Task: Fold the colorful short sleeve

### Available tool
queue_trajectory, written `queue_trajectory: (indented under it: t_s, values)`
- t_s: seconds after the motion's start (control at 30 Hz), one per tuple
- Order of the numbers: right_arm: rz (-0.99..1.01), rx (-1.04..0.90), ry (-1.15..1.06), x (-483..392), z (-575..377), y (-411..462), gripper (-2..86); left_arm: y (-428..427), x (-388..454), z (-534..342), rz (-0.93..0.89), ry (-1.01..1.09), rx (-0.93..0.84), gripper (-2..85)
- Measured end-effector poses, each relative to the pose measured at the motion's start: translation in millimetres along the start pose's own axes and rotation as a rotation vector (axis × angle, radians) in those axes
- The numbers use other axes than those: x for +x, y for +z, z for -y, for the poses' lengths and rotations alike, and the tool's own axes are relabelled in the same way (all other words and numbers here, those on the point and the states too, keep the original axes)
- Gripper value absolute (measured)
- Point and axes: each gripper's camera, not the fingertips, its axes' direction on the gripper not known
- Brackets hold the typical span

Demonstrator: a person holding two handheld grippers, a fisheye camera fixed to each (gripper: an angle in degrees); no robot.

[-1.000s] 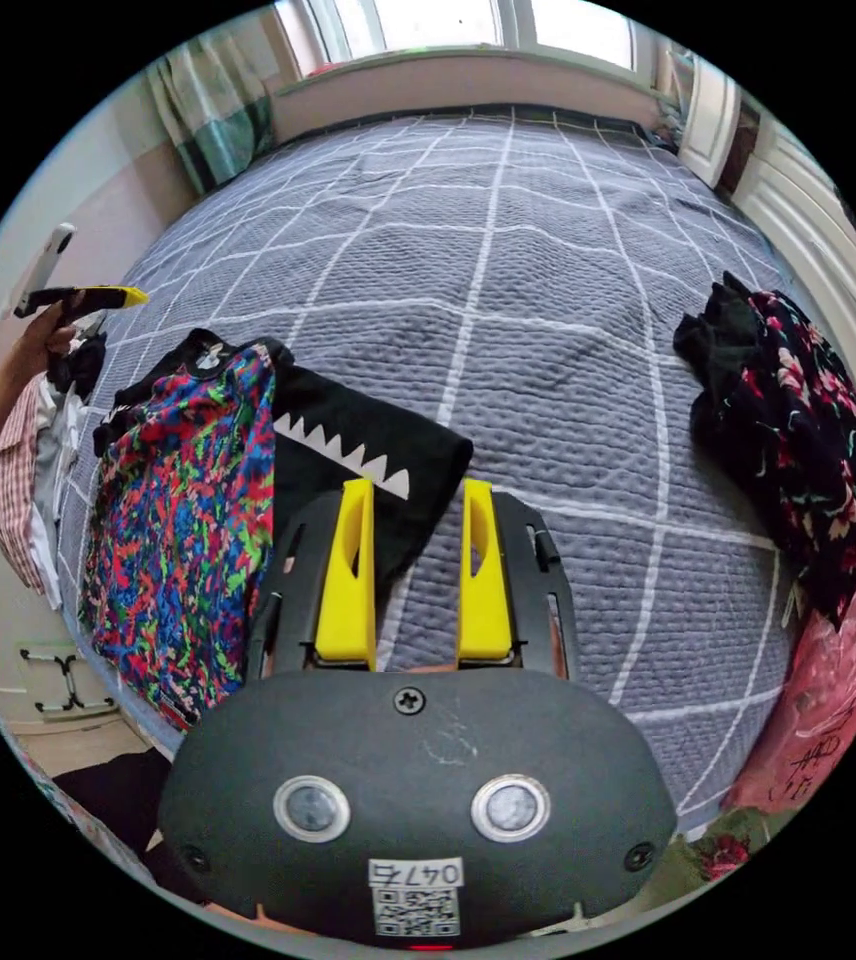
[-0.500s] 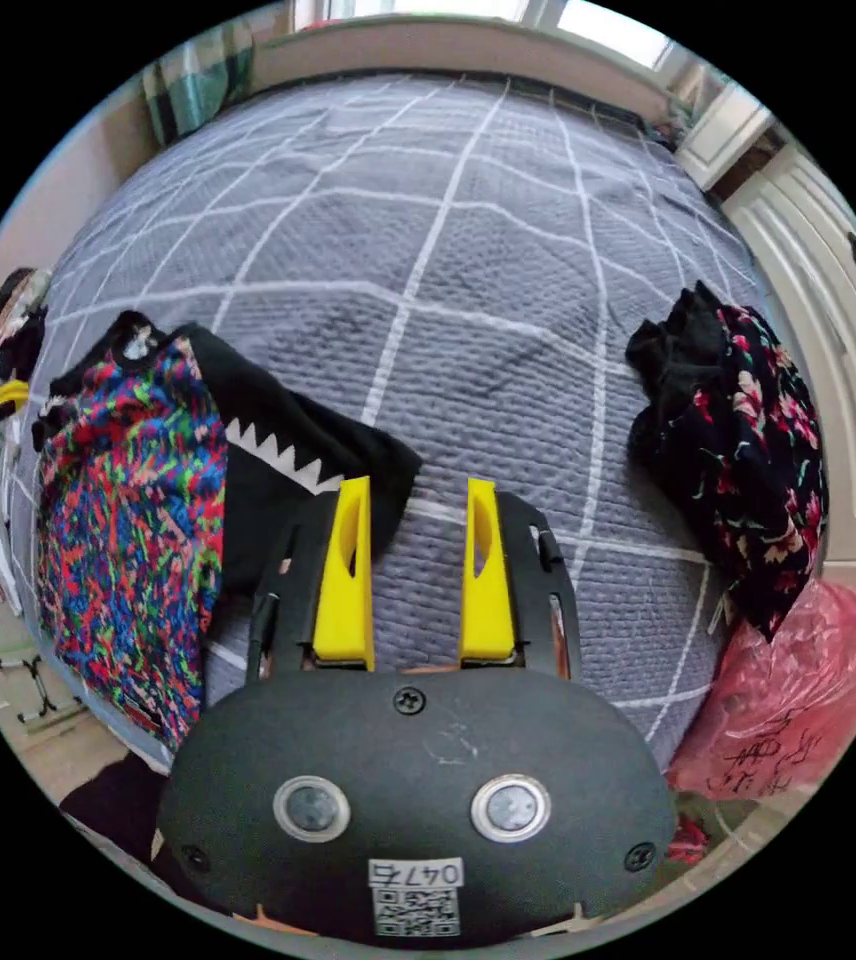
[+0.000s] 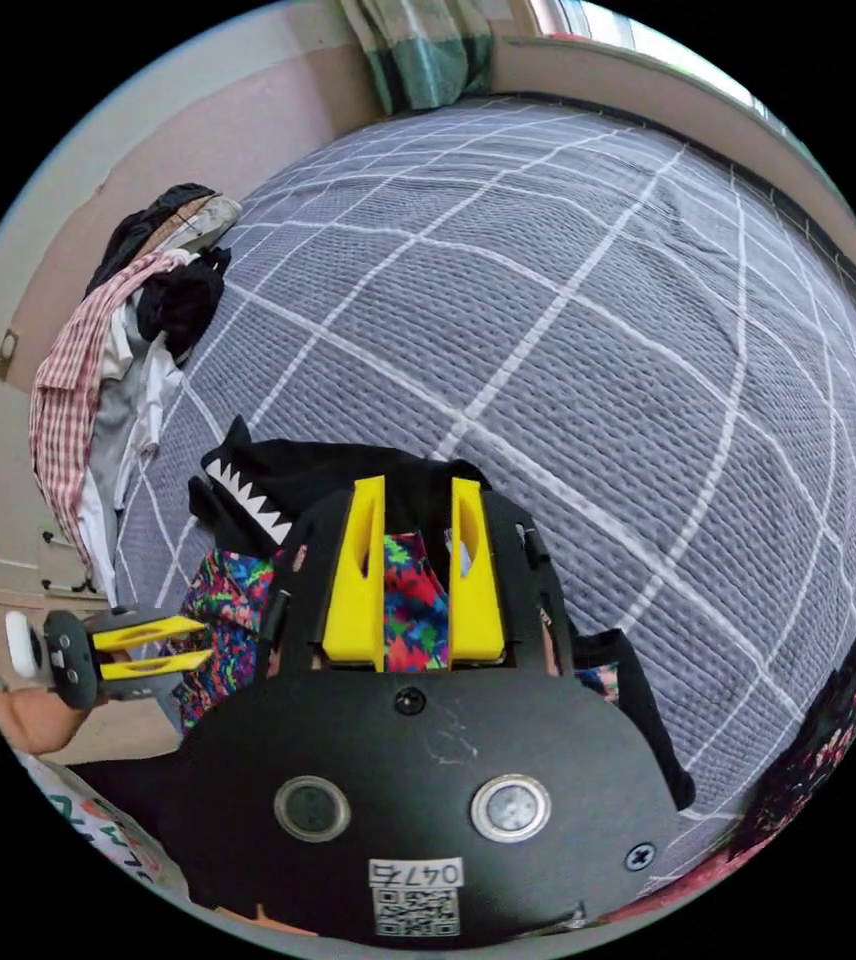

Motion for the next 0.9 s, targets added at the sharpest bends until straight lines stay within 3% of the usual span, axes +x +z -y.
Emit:
queue_trajectory:
  t_s: [0.17, 0.23, 0.33, 0.4, 0.5, 0.6, 0.7, 0.9]
  values:
    - [-0.182, 0.030, -0.023, -21, 26, 12, 0.0, 16, -10, -23, -0.041, -0.030, 0.000, 6.5]
    - [-0.171, 0.134, 0.025, -18, 31, 5, 0.2, 20, -18, -30, -0.067, -0.055, 0.009, 6.5]
    - [-0.129, -0.004, 0.029, -14, 43, 35, 2.5, 24, -27, -38, -0.097, -0.077, 0.005, 6.5]
    - [-0.112, 0.012, 0.092, -11, 44, 21, 8.6, 23, -33, -44, -0.117, -0.092, 0.009, 6.4]
    - [-0.065, 0.110, 0.125, -19, 36, -8, 7.7, 19, -42, -55, -0.148, -0.107, 0.035, 6.2]
    - [0.004, 0.119, -0.109, -73, 50, -7, 5.3, 24, -48, -70, -0.159, -0.123, 0.025, 6.0]
    - [-0.035, 0.009, -0.420, -147, 73, 27, 4.1, 30, -54, -84, -0.181, -0.139, 0.001, 5.8]
    - [-0.191, -0.174, -0.664, -213, 92, 99, 2.2, 39, -67, -108, -0.209, -0.162, 0.015, 5.6]
